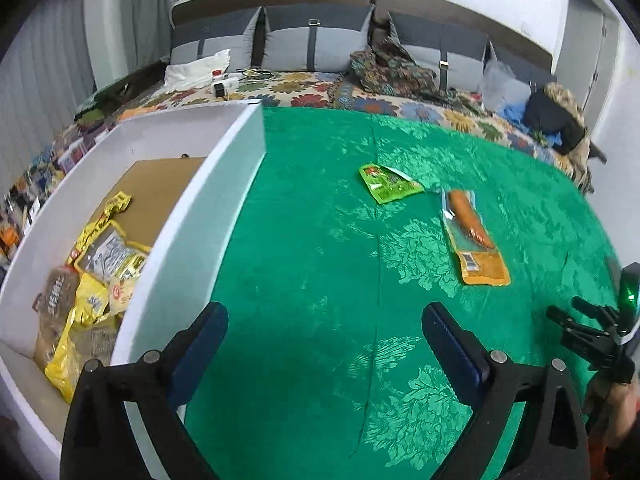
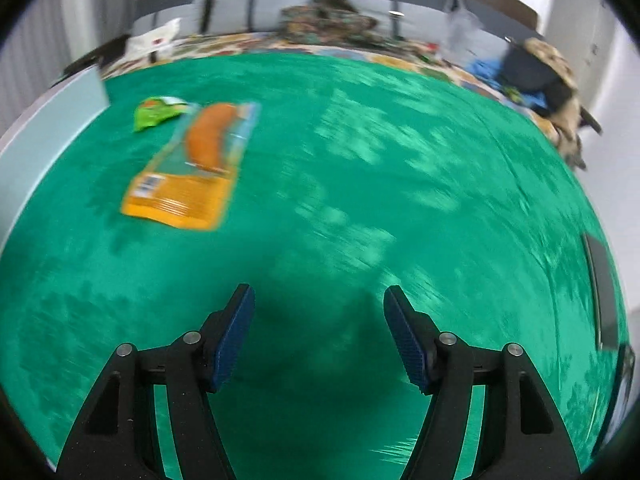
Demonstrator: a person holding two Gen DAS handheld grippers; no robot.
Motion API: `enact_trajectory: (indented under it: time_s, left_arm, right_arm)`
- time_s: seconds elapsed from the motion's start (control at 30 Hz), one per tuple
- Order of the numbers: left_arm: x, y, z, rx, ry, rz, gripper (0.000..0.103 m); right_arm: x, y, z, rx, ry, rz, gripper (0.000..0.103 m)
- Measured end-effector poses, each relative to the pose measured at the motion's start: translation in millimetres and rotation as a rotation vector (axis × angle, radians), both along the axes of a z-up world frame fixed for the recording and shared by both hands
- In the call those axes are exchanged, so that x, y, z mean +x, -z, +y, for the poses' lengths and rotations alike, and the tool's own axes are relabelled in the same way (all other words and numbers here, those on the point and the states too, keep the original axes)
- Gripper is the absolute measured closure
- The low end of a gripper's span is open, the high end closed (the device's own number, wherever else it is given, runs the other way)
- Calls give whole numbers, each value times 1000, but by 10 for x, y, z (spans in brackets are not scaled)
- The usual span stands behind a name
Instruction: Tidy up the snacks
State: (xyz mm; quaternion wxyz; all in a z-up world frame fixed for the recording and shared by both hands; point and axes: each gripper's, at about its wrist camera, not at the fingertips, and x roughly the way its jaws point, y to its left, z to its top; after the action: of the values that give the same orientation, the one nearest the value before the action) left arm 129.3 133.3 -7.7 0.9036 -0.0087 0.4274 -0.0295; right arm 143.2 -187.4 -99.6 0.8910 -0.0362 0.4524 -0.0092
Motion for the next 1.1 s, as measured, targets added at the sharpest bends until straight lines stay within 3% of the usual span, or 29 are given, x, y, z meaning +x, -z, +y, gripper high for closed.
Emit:
enact_trajectory:
  time_s: [0.13,0.27,0.4,0.77,0.8,1.1]
  left_arm:
    - [26,49,-179,57,18,-7,6]
    - [66,105,-262,75,24,-7,6]
    - [125,232,-334,81,26,2,6]
    - [453,1142,-352,53,64,129,4]
    - [464,1151,-329,25,63,115,4]
    - [485,1181,-315,29,54,60,0]
  right_arm:
    - [-74,106,-234,35,29,-23,32]
    - [-70,138,-287,46,59,-39,21]
    - [-72,156,-316,56,64,-33,17]
    - [-98,170,-329,59,64,-34,15]
    - [-97,169,-329,60,63,-34,15]
    - [-96,180,-323,63,62,-34,14]
